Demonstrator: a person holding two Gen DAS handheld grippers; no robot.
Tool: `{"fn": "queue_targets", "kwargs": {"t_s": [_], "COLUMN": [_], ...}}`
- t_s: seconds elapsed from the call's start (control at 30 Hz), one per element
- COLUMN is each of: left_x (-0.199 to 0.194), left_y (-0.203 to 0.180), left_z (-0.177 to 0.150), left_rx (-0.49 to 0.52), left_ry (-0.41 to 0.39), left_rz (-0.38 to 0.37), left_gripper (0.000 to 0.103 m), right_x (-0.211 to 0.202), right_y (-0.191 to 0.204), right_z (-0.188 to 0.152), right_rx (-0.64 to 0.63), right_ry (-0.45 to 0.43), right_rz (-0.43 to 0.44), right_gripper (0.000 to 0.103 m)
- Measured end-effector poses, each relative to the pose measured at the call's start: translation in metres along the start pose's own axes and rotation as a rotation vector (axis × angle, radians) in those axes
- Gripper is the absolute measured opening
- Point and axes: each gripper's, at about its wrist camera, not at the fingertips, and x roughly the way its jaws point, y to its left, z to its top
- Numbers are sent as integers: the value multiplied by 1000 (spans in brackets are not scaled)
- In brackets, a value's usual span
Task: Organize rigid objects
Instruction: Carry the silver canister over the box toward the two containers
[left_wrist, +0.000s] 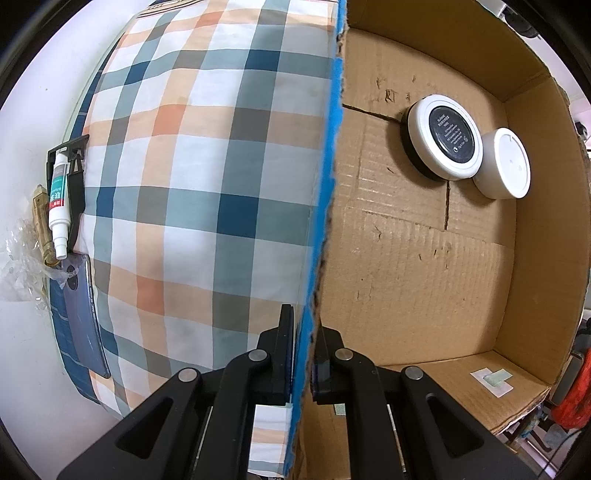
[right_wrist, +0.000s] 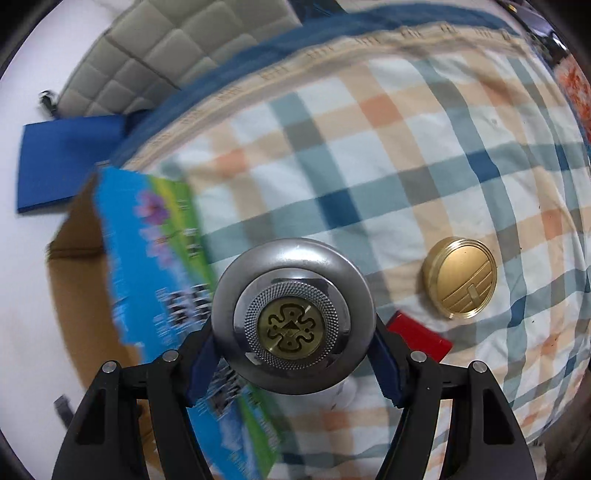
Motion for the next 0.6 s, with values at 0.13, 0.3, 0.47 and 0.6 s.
{"fn": "queue_targets", "kwargs": {"t_s": [0.13,0.3,0.47,0.6], "left_x": [-3,-6,-12,-16], "left_y": [-1,0,2,3], "left_z": [0,0,2,4], "left_rx": [-4,-2,-4,-11], "left_ry": [-6,-12,-16,-17], "left_rz": [-3,-6,-12,-22], "left_gripper": [5,5,5,5], "right_x": [-34,-59,-68,-63], "right_y": [22,57,88,114], "right_z": [-14,-27,-37,-40], "right_rx": [-39,-74,-135,-173], "right_ry": [-35,-46,-43,-28], "right_rz": [58,153,203,230], "right_gripper": [73,73,73,73]}}
